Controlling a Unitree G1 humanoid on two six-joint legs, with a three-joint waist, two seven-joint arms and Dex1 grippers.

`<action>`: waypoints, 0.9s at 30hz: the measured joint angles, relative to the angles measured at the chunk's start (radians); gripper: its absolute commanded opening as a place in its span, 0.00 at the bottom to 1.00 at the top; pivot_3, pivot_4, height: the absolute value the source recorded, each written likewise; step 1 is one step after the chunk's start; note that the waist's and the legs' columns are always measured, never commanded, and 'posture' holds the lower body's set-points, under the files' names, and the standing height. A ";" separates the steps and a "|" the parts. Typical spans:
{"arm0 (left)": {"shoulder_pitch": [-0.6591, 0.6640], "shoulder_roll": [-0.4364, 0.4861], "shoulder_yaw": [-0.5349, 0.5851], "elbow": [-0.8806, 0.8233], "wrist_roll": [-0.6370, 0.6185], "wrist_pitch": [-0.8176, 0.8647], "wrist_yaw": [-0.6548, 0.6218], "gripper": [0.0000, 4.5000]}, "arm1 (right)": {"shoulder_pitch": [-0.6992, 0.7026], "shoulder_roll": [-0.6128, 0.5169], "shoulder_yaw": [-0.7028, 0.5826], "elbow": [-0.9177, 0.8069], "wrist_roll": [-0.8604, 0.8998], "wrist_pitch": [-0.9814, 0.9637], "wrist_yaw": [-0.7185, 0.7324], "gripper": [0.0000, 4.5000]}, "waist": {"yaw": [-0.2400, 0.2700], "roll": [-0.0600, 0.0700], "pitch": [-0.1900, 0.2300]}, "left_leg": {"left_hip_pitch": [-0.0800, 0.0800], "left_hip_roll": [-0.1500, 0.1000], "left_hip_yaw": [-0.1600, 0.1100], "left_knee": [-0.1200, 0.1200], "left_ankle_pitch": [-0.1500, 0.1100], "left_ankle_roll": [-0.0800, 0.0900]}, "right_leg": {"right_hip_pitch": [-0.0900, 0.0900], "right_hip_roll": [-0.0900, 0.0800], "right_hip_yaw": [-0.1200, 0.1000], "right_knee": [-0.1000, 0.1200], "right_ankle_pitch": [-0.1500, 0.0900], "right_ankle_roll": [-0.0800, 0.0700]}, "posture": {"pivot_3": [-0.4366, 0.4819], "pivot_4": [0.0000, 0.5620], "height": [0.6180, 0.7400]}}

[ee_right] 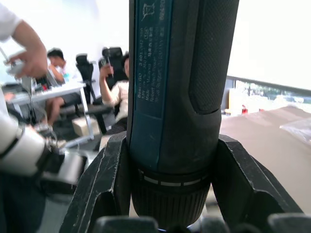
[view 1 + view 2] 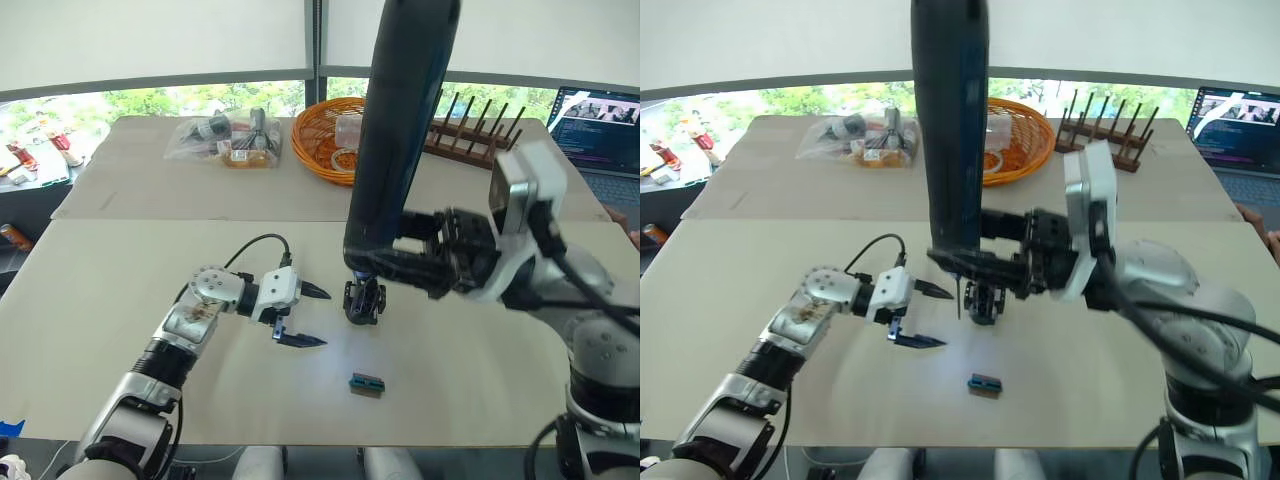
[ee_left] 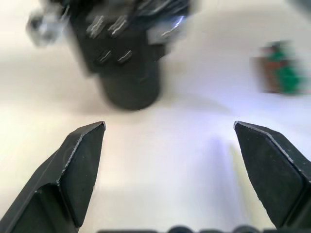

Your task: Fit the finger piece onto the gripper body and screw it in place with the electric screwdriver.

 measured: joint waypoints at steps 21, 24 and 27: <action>0.076 -0.024 -0.117 -0.113 -0.021 -0.026 -0.091 1.00 | 0.434 0.040 0.075 -0.099 -0.370 -0.299 0.123 0.43 | 0.005 0.000 0.000 | 0.000 0.000 0.000 0.002 0.000 0.000 | 0.000 0.001 0.001 0.001 0.000 0.000 | 0.48 0.27 1.00; 0.074 -0.024 -0.118 -0.105 -0.011 -0.026 -0.094 1.00 | 0.435 0.040 0.086 -0.099 -0.380 -0.302 0.122 0.43 | 0.003 0.000 0.000 | 0.001 0.000 0.000 0.002 0.000 0.000 | 0.000 0.001 0.001 0.001 0.000 0.000 | 0.48 0.27 1.00; 0.073 -0.024 -0.118 -0.105 -0.009 -0.026 -0.099 1.00 | 0.435 0.041 0.101 -0.099 -0.391 -0.302 0.122 0.43 | 0.005 0.000 0.000 | 0.000 0.000 0.000 0.002 0.000 0.000 | 0.000 0.001 0.001 0.001 0.000 0.000 | 0.48 0.27 1.00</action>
